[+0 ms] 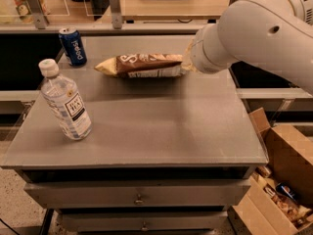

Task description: Move brown chip bag near blue plastic bottle

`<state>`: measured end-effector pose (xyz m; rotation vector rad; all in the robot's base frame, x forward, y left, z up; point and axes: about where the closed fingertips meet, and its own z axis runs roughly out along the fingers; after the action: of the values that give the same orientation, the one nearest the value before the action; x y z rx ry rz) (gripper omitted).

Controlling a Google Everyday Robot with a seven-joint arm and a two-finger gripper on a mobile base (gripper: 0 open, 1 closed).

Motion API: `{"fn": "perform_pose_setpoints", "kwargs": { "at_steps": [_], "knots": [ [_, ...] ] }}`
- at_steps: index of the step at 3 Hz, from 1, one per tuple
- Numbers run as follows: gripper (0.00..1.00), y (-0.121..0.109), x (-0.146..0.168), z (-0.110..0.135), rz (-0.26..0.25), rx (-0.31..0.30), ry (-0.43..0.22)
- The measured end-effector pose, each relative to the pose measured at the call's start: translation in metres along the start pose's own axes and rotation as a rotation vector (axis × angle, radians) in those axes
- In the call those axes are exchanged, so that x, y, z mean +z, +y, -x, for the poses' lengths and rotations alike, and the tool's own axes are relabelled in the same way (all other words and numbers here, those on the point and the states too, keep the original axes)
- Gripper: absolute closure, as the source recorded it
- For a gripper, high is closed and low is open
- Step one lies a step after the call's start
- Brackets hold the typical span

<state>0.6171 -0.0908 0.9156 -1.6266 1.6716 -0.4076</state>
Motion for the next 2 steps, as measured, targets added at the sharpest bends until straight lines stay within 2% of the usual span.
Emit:
{"fn": "perform_pose_setpoints", "kwargs": {
  "at_steps": [2],
  "knots": [
    [1.00,0.031,-0.018,0.015,0.012,-0.036,-0.053]
  ]
}}
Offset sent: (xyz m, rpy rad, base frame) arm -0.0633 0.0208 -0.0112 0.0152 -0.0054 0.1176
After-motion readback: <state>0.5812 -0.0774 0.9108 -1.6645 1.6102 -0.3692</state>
